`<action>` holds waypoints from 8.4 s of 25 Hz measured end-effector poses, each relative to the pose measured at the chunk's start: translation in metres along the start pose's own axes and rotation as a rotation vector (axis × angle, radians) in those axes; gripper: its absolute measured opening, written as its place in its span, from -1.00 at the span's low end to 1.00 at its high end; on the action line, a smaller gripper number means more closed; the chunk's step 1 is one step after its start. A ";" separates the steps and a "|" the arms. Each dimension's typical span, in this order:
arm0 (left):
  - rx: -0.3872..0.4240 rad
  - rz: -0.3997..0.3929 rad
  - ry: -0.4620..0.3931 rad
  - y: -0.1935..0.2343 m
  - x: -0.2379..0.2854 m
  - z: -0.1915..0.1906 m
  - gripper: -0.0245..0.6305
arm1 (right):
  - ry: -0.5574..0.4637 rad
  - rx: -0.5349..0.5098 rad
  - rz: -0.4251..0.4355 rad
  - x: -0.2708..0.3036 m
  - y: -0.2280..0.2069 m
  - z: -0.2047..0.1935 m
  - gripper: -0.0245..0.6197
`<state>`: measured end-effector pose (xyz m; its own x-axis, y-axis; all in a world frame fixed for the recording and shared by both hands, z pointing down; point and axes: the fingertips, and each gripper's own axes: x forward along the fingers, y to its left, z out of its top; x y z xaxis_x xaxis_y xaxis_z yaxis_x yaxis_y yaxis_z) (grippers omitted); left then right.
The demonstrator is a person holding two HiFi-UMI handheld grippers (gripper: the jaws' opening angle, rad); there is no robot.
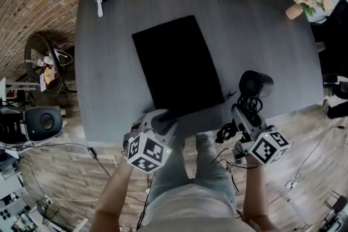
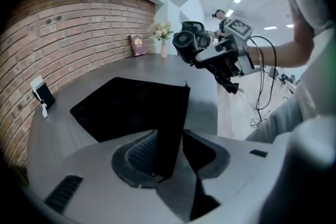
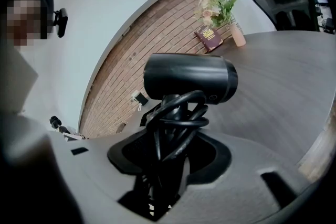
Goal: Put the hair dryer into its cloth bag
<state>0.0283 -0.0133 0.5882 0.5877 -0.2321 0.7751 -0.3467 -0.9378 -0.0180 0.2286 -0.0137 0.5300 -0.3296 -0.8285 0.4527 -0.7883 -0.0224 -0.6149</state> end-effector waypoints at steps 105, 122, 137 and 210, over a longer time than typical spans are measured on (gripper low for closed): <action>-0.393 0.154 -0.391 0.060 -0.041 0.072 -0.87 | 0.965 -0.876 0.559 0.022 0.063 -0.140 -0.35; -0.353 0.030 -0.471 0.047 -0.048 0.085 -0.87 | 0.774 -0.618 0.163 0.068 0.074 -0.120 -0.35; -0.383 -0.011 -0.484 0.031 -0.040 0.079 -0.87 | 0.604 -0.493 0.003 0.118 0.078 -0.096 -0.34; -0.455 -0.066 -0.517 0.036 -0.034 0.077 -0.87 | 0.448 -0.479 0.025 0.156 0.086 -0.074 -0.36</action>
<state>0.0517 -0.0594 0.5129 0.8518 -0.3775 0.3632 -0.5042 -0.7787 0.3734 0.0708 -0.1039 0.5955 -0.4536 -0.5104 0.7306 -0.8877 0.3309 -0.3201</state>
